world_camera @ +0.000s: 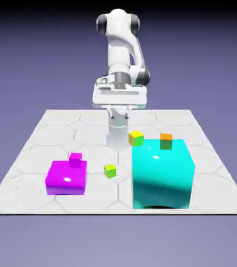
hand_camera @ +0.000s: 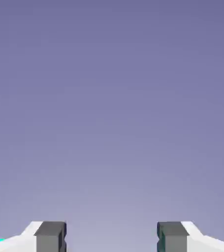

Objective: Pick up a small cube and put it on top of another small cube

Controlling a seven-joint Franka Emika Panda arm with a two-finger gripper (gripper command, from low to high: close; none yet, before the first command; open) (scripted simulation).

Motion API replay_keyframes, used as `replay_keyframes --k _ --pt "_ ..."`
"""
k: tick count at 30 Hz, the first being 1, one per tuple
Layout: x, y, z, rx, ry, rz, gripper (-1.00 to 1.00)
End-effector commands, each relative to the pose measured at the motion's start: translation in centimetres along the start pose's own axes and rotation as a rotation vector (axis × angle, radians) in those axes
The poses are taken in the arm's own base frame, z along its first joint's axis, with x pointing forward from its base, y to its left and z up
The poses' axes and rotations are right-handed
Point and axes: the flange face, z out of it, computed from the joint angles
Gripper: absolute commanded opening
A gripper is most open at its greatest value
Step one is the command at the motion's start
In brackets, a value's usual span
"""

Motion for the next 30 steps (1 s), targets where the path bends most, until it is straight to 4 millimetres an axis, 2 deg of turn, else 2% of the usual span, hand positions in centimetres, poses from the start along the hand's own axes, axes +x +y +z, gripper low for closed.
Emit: replay_keyframes --k 1,5,9,13,17,18,26,27,28,30 --pt "0.1 1.4 1.6 -0.047 -0.055 0.075 0.00" --pt "-0.8 7.3 7.2 -0.246 -0.262 0.368 0.00" --pt "-2.9 13.4 11.3 -0.456 -0.438 0.658 0.00" --pt "-5.5 19.1 13.9 -0.666 -0.576 0.947 0.00" --pt "-8.0 24.3 15.0 -0.860 -0.672 1.237 0.00" --pt "-8.0 24.3 15.0 -0.860 -0.672 1.237 0.00" --pt "-13.0 26.2 19.2 -0.860 -0.672 1.237 0.00" --pt "-13.0 26.2 19.2 -0.860 -0.672 1.237 -1.00" --pt "-13.0 26.2 19.2 -0.860 -0.672 1.237 -1.00" --pt "-11.5 25.5 18.1 -0.857 -0.674 1.236 -1.00"
